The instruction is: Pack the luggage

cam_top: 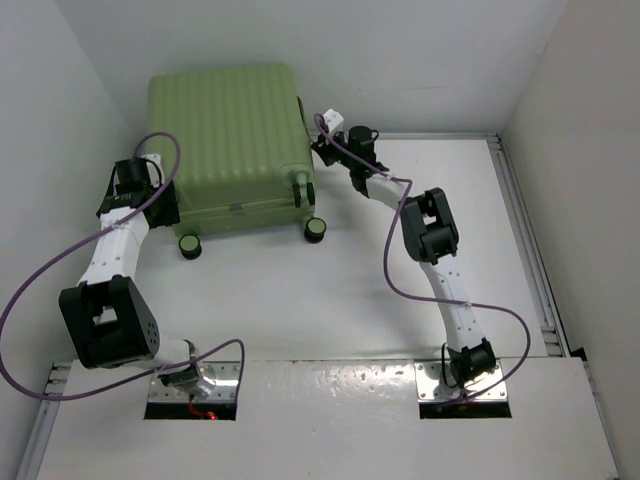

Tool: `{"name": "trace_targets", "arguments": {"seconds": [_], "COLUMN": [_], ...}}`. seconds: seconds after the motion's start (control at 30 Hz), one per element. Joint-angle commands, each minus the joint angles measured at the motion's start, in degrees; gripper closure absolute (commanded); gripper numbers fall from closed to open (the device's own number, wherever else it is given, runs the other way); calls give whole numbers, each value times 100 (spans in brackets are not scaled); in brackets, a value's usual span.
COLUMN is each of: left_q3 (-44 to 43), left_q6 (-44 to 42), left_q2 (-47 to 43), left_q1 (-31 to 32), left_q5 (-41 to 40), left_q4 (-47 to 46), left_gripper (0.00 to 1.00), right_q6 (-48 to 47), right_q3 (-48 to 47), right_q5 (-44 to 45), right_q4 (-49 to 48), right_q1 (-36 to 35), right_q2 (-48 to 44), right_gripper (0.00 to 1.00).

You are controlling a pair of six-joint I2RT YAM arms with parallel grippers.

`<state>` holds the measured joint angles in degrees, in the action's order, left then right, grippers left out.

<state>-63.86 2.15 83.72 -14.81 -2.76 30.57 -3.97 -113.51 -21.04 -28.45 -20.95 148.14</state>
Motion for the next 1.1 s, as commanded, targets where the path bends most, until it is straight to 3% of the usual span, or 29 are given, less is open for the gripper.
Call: {"name": "trace_targets", "arguments": {"seconds": [0.0, 0.07, 0.37, 0.4, 0.47, 0.6, 0.7, 0.73, 0.8, 0.9, 1.07], "left_q3": [646, 646, 761, 761, 647, 585, 357, 191, -2, -406, -725], "left_q6": [637, 707, 936, 936, 988, 1199, 1348, 1410, 1411, 1411, 1568], "left_q2": [962, 962, 848, 847, 699, -64, -391, -557, -716, -910, -1069], "left_q1": [-5, -5, 355, 356, 522, 768, 1014, 1128, 1242, 1331, 1331], "left_q5": [-348, -234, 92, 196, 197, 250, 198, 128, 22, -268, -417], "left_q4": [627, 573, 73, 72, 3, -217, -271, -271, -271, -323, -323], "left_gripper": [100, 100, 100, 94, 73, 51, 37, 33, 27, 12, 3], "right_q6": [185, 299, 581, 599, 660, 686, 844, 915, 1291, 1845, 3269], "right_q3": [-803, -1179, -1260, -1183, -789, 108, 1092, 1782, 2224, 3121, 3327], "right_q5": [882, 891, 1269, 1277, 1287, 1137, 1005, 988, 743, -126, -1621], "right_q4": [-820, -794, -1567, -1611, -1874, -2173, -2376, -2385, -2289, -1832, -1147], "right_q1": [240, 241, 240, 232, 214, 284, 363, 433, 538, 706, 716], "right_q2": [399, 689, 998, 963, 788, 76, -617, -1089, -1407, -1997, -2114], "right_gripper": [100, 100, 100, 95, 88, 49, 37, 37, 38, 50, 58]}}
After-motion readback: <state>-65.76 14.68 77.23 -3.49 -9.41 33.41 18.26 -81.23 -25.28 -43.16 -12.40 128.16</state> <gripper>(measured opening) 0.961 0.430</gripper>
